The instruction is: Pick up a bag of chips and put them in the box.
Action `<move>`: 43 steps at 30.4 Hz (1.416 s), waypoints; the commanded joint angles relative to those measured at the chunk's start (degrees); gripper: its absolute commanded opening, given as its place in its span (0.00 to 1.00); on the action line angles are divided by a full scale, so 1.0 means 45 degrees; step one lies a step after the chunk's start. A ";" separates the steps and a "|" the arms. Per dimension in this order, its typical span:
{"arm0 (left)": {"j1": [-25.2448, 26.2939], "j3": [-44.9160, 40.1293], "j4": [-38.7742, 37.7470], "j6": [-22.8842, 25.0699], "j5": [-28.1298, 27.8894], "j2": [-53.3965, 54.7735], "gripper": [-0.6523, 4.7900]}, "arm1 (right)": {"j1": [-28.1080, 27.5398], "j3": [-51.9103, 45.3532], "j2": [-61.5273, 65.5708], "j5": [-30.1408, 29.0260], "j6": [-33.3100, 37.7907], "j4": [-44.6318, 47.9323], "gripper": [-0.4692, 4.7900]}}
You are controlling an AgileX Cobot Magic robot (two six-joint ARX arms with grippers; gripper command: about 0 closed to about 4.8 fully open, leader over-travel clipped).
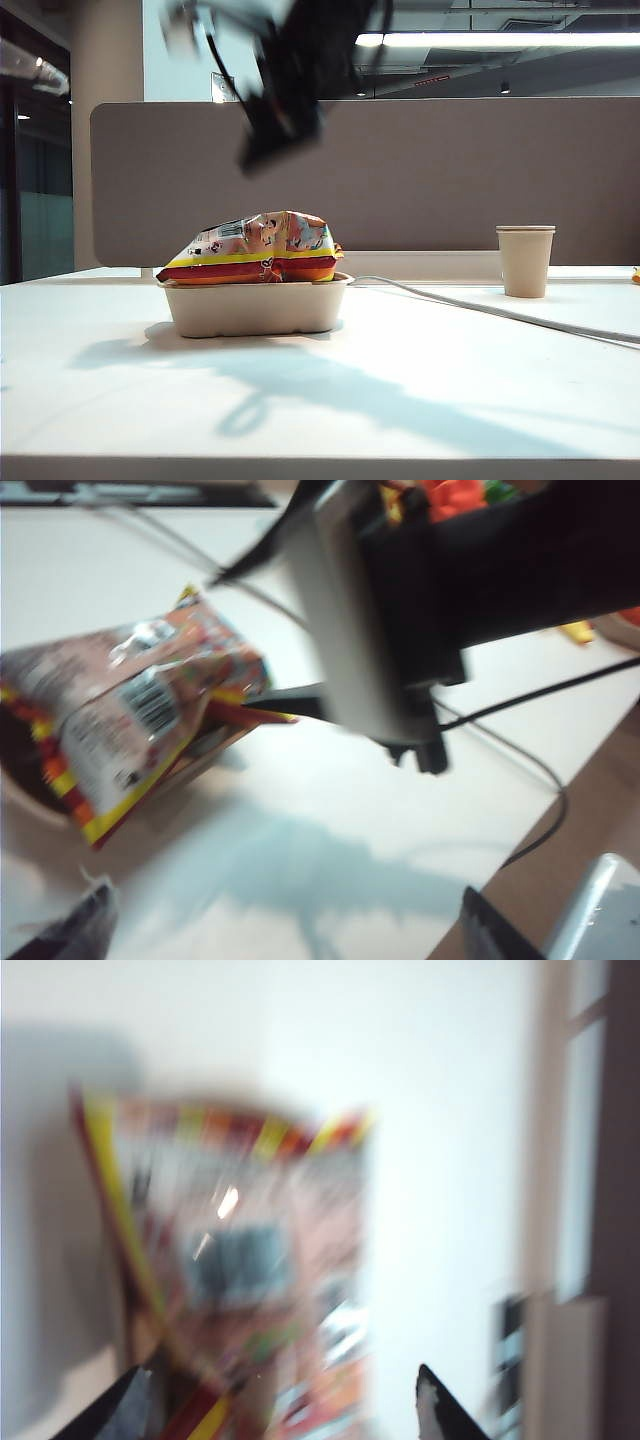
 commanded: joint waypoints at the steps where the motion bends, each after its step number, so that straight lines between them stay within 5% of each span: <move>1: -0.0010 0.0078 0.1166 -0.0423 0.1083 -0.0034 0.94 | 0.0389 0.0102 -0.1049 -0.0005 0.0991 0.0622 0.73; 10: -0.0005 0.0112 0.2336 -0.1331 0.1379 -0.1098 0.93 | 0.1365 0.0097 -0.4648 0.1375 0.3206 -0.0515 0.73; 19: 0.0005 0.0117 0.3687 -0.2851 0.0510 -0.4124 0.91 | 0.1452 0.0087 -0.7640 0.1574 0.6149 -0.4415 0.73; 27: 0.0005 0.0117 0.3230 -0.3487 -0.0131 -0.6353 0.90 | 0.1831 0.0029 -0.9170 0.1569 0.7893 -0.7640 0.70; 43: 0.0005 0.0112 0.1059 -0.3507 -0.0121 -0.7645 0.90 | 0.3808 -0.0879 -1.2546 0.3687 0.9792 -0.8820 0.66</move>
